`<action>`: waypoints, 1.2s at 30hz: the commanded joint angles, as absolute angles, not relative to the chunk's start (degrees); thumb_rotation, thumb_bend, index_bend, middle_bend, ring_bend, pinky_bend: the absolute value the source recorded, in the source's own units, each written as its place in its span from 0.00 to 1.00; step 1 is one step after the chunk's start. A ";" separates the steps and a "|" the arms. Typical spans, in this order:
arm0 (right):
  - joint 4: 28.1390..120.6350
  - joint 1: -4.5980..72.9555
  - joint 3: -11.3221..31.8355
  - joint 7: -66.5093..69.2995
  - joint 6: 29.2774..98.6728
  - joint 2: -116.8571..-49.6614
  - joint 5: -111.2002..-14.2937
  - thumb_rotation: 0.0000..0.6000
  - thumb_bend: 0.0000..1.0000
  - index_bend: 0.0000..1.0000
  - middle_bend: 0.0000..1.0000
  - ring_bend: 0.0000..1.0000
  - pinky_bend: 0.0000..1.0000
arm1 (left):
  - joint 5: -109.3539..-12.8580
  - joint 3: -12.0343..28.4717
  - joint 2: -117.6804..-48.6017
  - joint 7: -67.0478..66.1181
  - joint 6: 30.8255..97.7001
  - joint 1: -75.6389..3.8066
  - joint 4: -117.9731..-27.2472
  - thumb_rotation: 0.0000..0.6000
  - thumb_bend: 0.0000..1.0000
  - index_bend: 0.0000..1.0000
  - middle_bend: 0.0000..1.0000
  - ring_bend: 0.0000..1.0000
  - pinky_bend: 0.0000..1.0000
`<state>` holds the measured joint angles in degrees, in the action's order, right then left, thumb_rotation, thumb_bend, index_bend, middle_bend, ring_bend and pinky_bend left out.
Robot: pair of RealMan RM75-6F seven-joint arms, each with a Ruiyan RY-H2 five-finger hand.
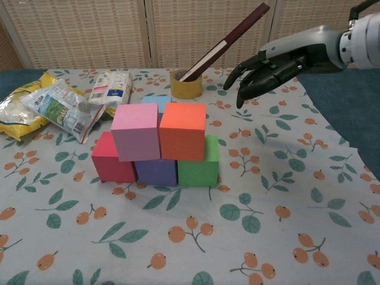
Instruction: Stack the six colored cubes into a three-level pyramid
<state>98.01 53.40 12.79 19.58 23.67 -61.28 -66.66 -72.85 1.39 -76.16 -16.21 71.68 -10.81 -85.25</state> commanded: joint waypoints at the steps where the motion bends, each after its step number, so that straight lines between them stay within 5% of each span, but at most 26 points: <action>1: 99.36 51.87 12.26 21.92 22.46 -59.71 -68.79 0.52 0.06 0.18 0.31 0.00 0.00 | -72.87 1.32 -76.22 -16.31 71.53 -10.87 -85.29 1.00 0.32 0.00 0.05 0.00 0.06; 12: 99.15 50.71 11.97 28.05 19.66 -59.88 -77.80 0.52 0.06 0.21 0.31 0.00 0.00 | -73.34 1.20 -76.08 -16.20 72.12 -10.65 -85.56 1.00 0.32 0.00 0.05 0.00 0.06; 36: 97.10 54.75 12.06 31.59 18.80 -65.57 -78.77 0.52 0.05 0.18 0.31 0.00 0.00 | -73.43 1.24 -75.76 -15.66 72.06 -10.61 -85.61 1.00 0.32 0.00 0.05 0.00 0.06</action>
<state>97.09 54.74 12.07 31.59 18.80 -65.56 -78.78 -73.42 1.23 -75.76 -15.65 72.05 -10.61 -85.61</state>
